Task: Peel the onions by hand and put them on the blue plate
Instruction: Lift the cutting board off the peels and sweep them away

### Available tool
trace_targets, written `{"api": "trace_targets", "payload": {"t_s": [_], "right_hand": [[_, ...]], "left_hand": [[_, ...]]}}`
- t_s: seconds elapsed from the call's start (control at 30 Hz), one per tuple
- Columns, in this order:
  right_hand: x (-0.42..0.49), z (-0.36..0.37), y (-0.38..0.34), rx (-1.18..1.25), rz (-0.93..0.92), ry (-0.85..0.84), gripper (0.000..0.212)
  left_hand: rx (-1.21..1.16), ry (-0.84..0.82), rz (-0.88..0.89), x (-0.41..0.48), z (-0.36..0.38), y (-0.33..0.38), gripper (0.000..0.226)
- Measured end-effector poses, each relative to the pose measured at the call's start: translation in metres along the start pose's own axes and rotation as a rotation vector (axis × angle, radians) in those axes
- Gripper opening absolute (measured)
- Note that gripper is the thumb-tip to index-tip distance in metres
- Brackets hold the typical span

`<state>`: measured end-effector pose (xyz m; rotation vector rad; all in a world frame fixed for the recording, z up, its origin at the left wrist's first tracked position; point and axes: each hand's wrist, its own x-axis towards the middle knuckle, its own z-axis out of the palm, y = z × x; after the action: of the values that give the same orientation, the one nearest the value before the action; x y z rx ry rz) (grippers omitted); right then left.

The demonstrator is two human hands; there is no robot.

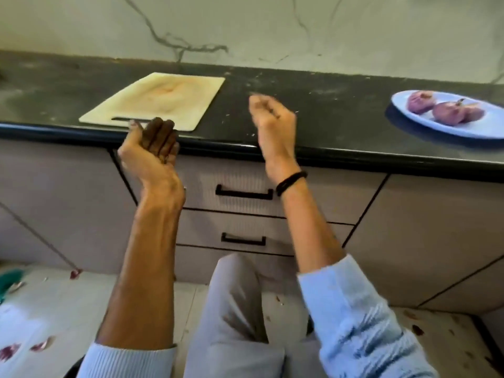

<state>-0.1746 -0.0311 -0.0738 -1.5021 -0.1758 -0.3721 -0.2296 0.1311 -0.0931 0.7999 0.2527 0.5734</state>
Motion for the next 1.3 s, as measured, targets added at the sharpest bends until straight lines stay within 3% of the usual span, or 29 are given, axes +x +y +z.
{"api": "trace_targets", "payload": {"t_s": [0.13, 0.23, 0.43, 0.67, 0.87, 0.97, 1.03, 1.13, 1.3], "right_hand": [[0.09, -0.058, -0.002, -0.287, 0.033, 0.059, 0.03], [0.145, -0.081, 0.015, -0.426, 0.139, -0.04, 0.054], [0.207, -0.073, 0.052, -0.644, 0.223, -0.227, 0.069], [0.22, -0.046, 0.052, -0.836, 0.235, -0.427, 0.077], [0.194, -0.045, 0.045, -0.753, 0.178, -0.539, 0.066], [0.175, -0.043, 0.044, -0.719, 0.149, -0.588, 0.067], [0.164, -0.044, 0.043, -0.69, 0.145, -0.613, 0.069], [0.15, -0.044, 0.042, -0.633, 0.157, -0.642, 0.073], [0.126, -0.046, 0.035, -0.54, 0.165, -0.674, 0.072]], "left_hand": [[-0.065, -0.053, -0.078, 0.01, 0.053, -0.033, 0.054], [-0.107, -0.06, -0.144, 0.015, 0.085, -0.056, 0.056], [-0.163, -0.02, -0.2, 0.033, 0.104, -0.07, 0.06], [-0.182, -0.002, -0.159, 0.038, 0.107, -0.078, 0.061], [-0.219, 0.025, -0.188, 0.028, 0.105, -0.068, 0.06], [-0.284, 0.132, -0.149, 0.008, 0.1, -0.064, 0.054], [-0.314, 0.271, -0.255, -0.009, 0.087, -0.068, 0.05], [-0.271, 0.389, -0.555, -0.035, 0.059, -0.087, 0.05], [-0.191, 0.085, -0.966, -0.043, 0.049, -0.102, 0.052]]}}
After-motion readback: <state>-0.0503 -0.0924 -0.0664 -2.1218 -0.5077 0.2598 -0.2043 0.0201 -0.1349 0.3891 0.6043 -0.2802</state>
